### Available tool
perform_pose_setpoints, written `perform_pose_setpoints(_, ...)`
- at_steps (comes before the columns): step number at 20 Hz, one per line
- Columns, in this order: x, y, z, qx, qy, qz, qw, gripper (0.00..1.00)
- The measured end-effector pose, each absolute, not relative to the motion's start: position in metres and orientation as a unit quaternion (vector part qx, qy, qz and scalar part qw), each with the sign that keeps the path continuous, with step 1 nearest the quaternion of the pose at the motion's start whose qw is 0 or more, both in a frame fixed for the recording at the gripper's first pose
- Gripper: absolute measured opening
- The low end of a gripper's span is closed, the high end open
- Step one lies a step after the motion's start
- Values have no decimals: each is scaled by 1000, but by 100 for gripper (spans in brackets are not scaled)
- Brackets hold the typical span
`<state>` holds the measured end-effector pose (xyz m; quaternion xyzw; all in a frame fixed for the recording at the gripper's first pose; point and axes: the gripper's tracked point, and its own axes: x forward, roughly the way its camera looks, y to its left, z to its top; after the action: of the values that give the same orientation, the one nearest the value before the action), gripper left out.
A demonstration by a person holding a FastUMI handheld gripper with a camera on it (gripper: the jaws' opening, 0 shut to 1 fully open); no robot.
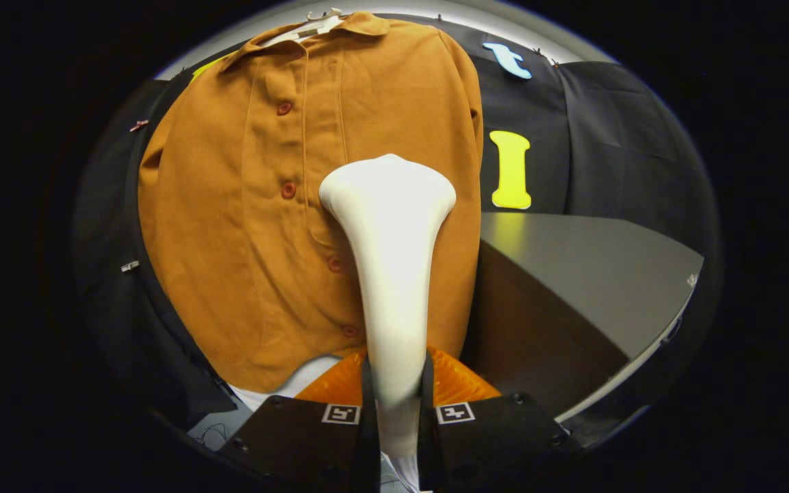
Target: Iron the clothes twice with a garment steamer, once on the left side and once on the right side.
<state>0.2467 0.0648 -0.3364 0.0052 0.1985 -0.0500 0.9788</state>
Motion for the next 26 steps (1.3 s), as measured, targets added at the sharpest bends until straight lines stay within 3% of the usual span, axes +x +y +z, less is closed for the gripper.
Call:
perform_pose_setpoints(12, 176, 71, -442, 3, 277, -46, 960, 25)
perform_pose_setpoints(18, 133, 89, -387, -5, 243, -31, 970, 25)
perform_pose_setpoints(26, 99, 123, -246, -5, 176, -6, 984, 25)
